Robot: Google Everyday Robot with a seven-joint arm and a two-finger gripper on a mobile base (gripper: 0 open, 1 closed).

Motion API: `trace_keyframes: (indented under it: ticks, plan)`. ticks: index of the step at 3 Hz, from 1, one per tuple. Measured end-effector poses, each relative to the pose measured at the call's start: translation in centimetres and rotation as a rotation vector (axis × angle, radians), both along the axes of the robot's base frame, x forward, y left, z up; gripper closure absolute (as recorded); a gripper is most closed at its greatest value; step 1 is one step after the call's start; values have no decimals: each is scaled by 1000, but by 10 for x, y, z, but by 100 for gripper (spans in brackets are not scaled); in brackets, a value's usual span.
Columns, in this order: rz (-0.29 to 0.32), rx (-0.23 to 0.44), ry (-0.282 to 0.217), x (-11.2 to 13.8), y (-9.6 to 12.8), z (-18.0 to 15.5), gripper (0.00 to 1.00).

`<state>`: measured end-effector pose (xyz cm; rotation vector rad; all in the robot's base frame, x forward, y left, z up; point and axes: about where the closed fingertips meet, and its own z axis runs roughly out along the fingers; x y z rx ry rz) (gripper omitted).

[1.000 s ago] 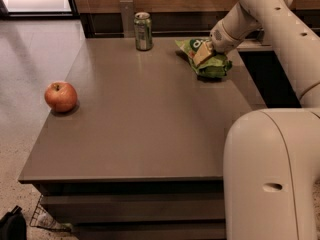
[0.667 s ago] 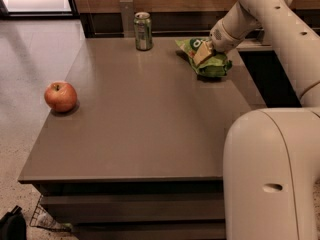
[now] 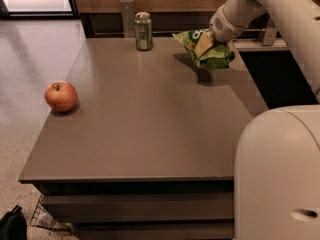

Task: Move green rice chip bag near apple

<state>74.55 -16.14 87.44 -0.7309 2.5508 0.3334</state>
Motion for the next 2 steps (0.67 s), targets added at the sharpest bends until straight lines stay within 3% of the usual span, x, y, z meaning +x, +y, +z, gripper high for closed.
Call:
trace_keyframes:
  ticks: [1, 2]
  plan:
    - [81, -27, -85, -56, 19, 48, 100]
    - [185, -28, -147, -105, 48, 71, 100]
